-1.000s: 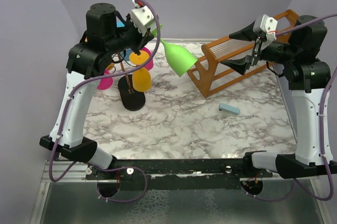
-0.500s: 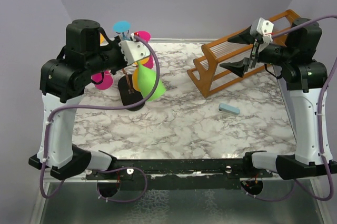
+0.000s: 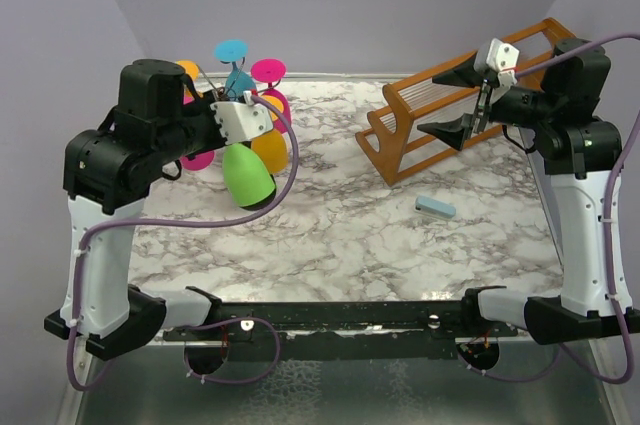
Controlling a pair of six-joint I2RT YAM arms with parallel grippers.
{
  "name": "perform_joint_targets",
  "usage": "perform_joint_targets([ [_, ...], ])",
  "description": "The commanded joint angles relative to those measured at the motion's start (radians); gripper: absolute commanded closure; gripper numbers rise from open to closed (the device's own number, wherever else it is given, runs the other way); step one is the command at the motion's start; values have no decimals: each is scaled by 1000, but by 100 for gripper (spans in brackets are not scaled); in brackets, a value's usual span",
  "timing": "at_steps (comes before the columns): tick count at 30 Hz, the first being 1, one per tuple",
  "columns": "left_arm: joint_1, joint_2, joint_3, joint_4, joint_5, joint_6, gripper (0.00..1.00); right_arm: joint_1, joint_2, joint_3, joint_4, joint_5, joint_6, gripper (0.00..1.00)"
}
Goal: Place the wine glass upside down on the wine glass rack
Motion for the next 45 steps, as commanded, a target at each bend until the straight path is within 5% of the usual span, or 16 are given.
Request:
perform_joint_targets([
  [1, -1, 15, -67, 27, -126, 35, 100, -4, -25, -14, -23, 23, -18, 11],
  [26, 0, 97, -224, 205, -399, 14, 100, -4, -7, -59, -37, 43, -46, 11],
  [45, 0, 122, -77, 39, -384, 17, 100, -4, 16, -90, -37, 39, -59, 11],
])
